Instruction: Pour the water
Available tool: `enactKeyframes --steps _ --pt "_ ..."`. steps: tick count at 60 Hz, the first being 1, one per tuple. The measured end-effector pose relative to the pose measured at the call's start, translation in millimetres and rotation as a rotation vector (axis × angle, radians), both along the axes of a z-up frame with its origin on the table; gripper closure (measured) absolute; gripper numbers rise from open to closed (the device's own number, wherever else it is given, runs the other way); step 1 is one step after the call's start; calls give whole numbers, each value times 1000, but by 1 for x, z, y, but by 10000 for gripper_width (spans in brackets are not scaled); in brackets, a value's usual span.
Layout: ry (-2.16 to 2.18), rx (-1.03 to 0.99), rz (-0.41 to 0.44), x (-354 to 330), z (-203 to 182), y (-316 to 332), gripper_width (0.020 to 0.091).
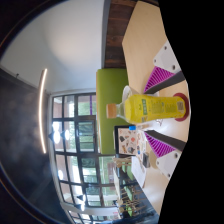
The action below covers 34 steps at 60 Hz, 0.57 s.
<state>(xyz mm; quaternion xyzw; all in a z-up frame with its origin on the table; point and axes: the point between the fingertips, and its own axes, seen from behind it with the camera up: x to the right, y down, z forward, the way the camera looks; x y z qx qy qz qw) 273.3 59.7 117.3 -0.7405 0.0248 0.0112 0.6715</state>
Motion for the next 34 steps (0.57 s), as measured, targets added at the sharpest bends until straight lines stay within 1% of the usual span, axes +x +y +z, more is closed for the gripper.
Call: enactKeyframes --steps 5,7,8,10,11,13,17,22,26,28,29,34 --pt "-22 6 13 -18 24 -36 275" --pt "-57 -16 19 -34 45 -38 273" --pt "-35 0 22 -30 39 -58 273" --pt "-44 -4 23 -42 49 -69 275" --pt "-34 3 25 -37 40 -85 278" --pt "-49 -4 14 -51 54 -100 278" --pt "-35 -8 3 -71 66 -132 282" --pt "-11 -5 40 -93 66 -175 281" --pt "16 -20 93 -118 66 -205 279" --pt "24 -27 113 -127 65 -219 273" --pt "27 -26 120 -132 63 -214 272" --pt "35 -28 120 -136 62 -235 272"
